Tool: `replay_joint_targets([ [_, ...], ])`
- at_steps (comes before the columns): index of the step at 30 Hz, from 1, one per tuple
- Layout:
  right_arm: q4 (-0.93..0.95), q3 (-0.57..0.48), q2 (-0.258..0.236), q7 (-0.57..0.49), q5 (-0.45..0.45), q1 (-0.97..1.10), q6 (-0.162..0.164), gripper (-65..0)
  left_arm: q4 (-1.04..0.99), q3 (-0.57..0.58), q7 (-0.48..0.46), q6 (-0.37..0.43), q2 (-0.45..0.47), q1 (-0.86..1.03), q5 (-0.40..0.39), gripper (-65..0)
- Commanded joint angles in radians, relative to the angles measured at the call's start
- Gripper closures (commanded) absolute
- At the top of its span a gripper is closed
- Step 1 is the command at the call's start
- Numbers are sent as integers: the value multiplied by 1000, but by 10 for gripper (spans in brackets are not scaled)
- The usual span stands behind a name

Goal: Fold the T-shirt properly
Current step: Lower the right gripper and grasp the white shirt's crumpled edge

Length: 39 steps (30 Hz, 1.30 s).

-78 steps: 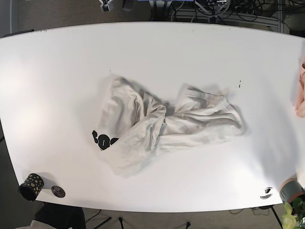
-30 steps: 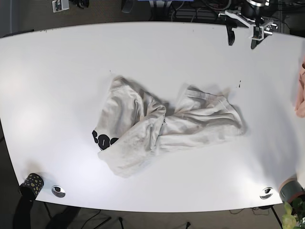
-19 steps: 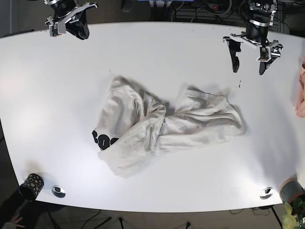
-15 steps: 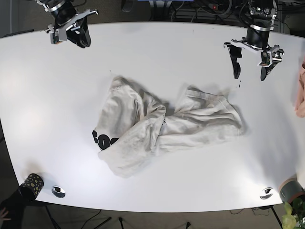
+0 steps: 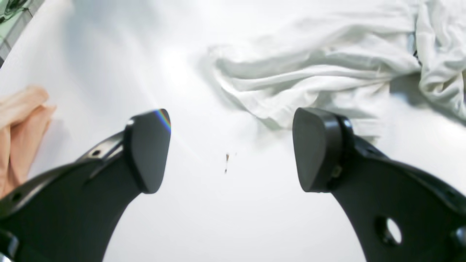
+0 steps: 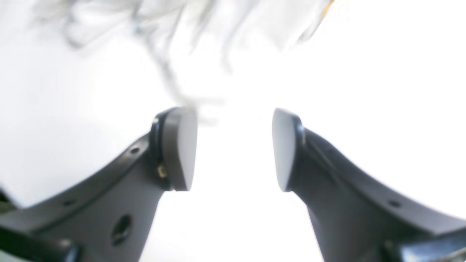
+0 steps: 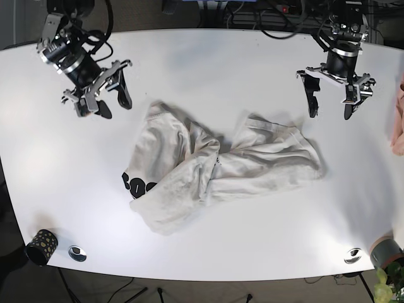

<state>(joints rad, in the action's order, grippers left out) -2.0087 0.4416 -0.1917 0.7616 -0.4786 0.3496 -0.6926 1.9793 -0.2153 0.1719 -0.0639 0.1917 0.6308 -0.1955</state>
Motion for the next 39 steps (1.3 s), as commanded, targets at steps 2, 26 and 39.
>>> replay_joint_targets([
  [2,-13,3,-9,86,-22,-83,-6,-320,7,-5,-19,3,7,2,1,-493],
  [26,297,-510,-85,48,280,-323,-6,-319,-25,-6,-19,3,7,-32,1,-492],
  [39,509,-537,-93,-175,317,-323,-6,-315,-25,-6,-19,3,7,-29,1,-492],
])
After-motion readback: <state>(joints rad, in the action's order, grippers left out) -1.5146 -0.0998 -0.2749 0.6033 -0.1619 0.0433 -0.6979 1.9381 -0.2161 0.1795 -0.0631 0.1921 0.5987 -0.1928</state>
